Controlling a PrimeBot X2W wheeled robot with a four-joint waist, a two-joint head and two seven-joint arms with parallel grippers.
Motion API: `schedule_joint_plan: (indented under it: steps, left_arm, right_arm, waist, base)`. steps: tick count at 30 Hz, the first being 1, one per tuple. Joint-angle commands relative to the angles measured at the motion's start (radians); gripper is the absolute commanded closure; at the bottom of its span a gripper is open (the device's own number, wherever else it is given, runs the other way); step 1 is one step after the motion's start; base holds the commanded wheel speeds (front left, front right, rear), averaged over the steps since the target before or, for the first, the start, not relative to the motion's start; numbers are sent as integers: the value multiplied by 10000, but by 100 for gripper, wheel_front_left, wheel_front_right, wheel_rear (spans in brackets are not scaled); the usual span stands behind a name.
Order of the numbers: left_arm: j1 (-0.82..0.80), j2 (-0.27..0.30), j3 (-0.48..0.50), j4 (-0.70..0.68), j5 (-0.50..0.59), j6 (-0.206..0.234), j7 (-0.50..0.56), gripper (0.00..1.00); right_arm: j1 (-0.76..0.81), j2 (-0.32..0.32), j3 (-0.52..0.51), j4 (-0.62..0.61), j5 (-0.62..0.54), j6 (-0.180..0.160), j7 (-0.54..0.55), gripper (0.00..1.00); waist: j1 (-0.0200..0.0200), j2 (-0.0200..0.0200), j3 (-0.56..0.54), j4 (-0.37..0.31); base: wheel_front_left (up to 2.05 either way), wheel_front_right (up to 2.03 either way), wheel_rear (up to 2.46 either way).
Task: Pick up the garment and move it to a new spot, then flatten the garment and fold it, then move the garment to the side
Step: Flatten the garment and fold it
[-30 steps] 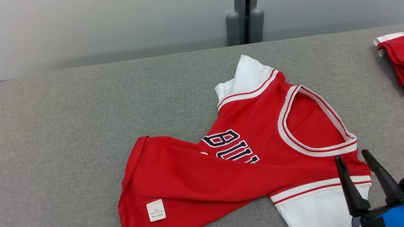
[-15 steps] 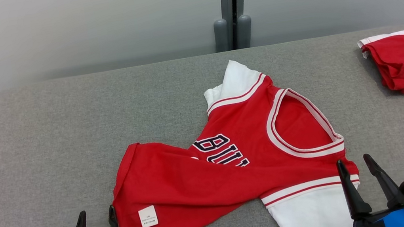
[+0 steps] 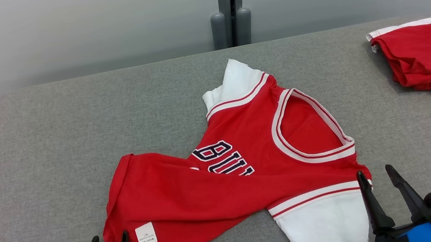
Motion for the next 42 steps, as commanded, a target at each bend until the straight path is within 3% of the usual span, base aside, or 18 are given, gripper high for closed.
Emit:
schedule_joint_plan:
  steps: [1,7,9,10,24,33,42]
  left_arm:
    - [-203,82,-37,52,-54,-13,-26,0]
    - [-618,266,-619,467,-546,-14,-26,0]
    - [-707,299,-706,581,-648,-14,-26,78]
    - [-744,317,-761,639,-683,-14,-26,100]
    - [-2117,327,-725,-729,-951,-14,-24,100]
    - [-4001,430,-1565,-989,-1459,-14,-26,100]
    - [-2840,628,-2645,-633,-2080,-15,-26,100]
  right_arm:
    - [-98,-23,-11,1,-65,6,-30,0]
    - [-181,-23,-35,13,-94,4,-30,0]
    - [-172,-23,-25,26,-106,6,-30,0]
    - [-170,-23,-14,30,-110,6,-30,0]
    - [-390,-25,-97,-36,-106,6,-30,0]
    - [-438,-23,-210,-31,17,6,-30,0]
    - [-157,-23,-260,71,178,6,-31,0]
  waist:
    - [0,-1,29,-14]
    - [0,-1,169,-87]
    - [0,-1,176,-104]
    - [0,-1,175,-115]
    - [0,-1,390,-276]
    - [0,-1,467,-573]
    - [0,-1,264,-263]
  base:
    - [0,0,0]
    - [0,0,0]
    - [0,0,0]
    - [0,0,0]
    - [0,0,0]
    - [0,0,0]
    - [0,0,0]
